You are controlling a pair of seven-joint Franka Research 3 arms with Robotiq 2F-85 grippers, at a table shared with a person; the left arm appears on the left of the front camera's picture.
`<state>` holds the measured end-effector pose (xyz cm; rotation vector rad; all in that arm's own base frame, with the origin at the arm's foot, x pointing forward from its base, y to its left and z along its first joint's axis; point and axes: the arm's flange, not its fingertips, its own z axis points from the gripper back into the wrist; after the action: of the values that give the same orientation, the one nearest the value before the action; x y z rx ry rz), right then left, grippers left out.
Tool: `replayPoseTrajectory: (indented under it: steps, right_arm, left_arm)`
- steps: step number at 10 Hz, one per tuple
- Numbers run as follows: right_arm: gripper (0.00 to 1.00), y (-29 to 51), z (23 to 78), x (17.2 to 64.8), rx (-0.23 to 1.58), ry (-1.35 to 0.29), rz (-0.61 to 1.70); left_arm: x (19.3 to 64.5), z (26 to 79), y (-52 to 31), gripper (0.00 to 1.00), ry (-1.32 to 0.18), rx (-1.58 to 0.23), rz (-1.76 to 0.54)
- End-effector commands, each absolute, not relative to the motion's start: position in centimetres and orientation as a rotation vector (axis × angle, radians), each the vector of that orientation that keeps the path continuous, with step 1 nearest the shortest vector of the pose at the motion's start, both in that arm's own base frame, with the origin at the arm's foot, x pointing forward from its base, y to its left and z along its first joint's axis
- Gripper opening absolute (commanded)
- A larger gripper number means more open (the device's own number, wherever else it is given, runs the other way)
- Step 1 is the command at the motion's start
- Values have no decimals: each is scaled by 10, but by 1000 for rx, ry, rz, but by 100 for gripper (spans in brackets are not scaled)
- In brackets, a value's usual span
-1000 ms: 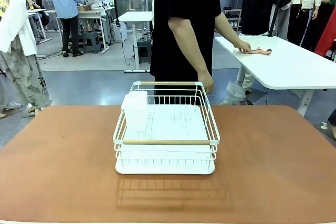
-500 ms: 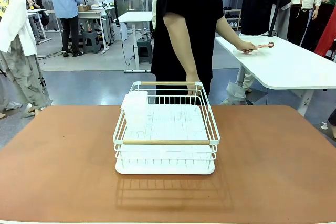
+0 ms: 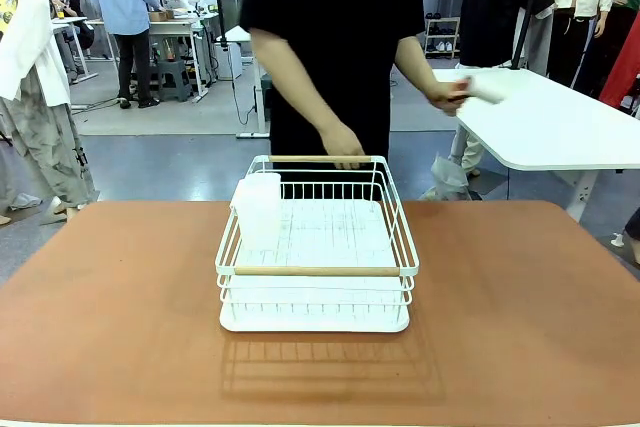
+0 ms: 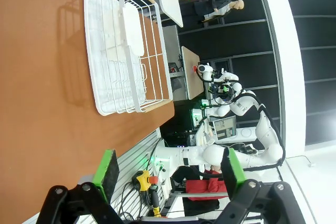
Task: Clean the table.
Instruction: Pick up the Lint Roller when the human hands it over.
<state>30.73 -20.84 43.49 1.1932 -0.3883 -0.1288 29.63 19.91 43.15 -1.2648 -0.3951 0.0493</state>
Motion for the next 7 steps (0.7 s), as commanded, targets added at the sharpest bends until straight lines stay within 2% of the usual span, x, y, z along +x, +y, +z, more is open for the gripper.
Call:
replayPoseTrajectory:
  steps: [1, 7]
  right_arm:
    - [100, -208, 439, 306, 1202, -397, -118]
    - [100, -208, 439, 306, 1202, -397, -118]
  left_arm:
    - [293, 432, 201, 100, -396, -1276, 39]
    - [293, 432, 201, 100, -396, -1276, 39]
